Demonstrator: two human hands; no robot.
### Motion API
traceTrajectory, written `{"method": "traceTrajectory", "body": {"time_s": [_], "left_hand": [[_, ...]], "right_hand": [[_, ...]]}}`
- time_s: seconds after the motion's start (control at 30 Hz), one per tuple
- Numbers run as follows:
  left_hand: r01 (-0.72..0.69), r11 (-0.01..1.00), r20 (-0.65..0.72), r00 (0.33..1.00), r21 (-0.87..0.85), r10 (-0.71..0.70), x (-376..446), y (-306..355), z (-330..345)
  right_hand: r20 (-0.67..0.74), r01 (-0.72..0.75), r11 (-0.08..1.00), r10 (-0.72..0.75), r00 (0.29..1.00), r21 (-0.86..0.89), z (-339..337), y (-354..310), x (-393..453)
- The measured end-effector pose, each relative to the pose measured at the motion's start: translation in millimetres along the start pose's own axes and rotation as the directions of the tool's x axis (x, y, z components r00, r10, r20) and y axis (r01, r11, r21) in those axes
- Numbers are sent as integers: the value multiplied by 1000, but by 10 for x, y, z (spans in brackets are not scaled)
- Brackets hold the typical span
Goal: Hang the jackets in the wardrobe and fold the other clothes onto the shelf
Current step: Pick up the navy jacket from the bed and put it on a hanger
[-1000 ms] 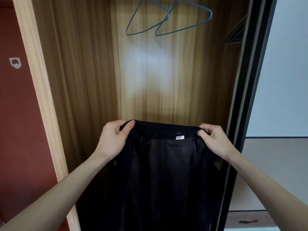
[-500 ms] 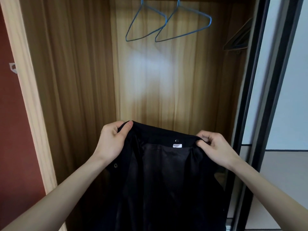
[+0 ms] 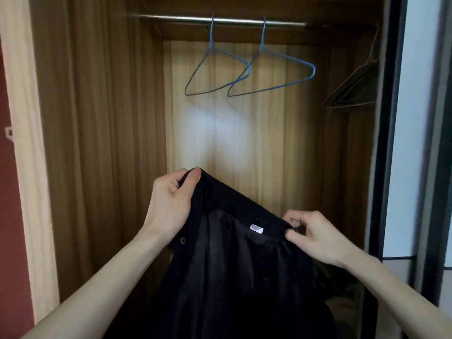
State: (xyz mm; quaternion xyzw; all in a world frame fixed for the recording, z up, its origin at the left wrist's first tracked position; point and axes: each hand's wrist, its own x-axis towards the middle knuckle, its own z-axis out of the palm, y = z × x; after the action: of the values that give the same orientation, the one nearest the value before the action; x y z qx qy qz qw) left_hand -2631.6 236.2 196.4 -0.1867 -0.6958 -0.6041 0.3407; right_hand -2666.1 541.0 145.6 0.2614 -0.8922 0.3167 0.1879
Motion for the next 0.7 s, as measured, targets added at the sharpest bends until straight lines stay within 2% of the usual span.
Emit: {"method": "traceTrajectory", "body": {"time_s": [0.1,0.17,0.23,0.3,0.37,0.43,0.47,0.5,0.53,0.57,0.6,0.7], "left_hand": [[7,1000,29,1000,-13,-6,192,35,66],[30,1000,35,999,-1,-30,278,63,117],[60,998,49,997,35,-62,352,49,147],[70,993,84,993,97,-78,399,31,154],[63,986,123,989,154,-82,449,-5,137],[64,980,146,985,189,-92,515,-31,96],[63,976,148,984,209,-95,550,-33,81],[63,972,147,984,228,-99,582,-36,62],[65,968,144,984,242,-102,608,-39,44],[68,965,138,985,253,-106,626,-41,30],[71,963,133,985,261,-108,642,-47,20],[89,959,117,985,268,-124,662,-91,-1]], "right_hand": [[109,-22,999,26,994,-36,55,-78,118],[145,-28,1000,26,989,7,55,-161,201],[34,26,998,-28,999,53,-6,-286,345],[-197,145,989,-144,970,-10,-154,-500,569],[-465,241,968,-244,851,-68,-371,-789,878],[-684,309,939,-326,652,-152,-639,-1155,1234],[-736,321,921,-373,565,-220,-781,-1343,1416],[-748,306,904,-420,514,-297,-913,-1515,1606],[-735,257,889,-457,501,-378,-1032,-1676,1781],[-704,178,871,-477,527,-457,-1147,-1820,1953],[-665,74,845,-468,582,-530,-1250,-1945,2111],[-559,-156,761,-304,772,-630,-1399,-2208,2483]]}}
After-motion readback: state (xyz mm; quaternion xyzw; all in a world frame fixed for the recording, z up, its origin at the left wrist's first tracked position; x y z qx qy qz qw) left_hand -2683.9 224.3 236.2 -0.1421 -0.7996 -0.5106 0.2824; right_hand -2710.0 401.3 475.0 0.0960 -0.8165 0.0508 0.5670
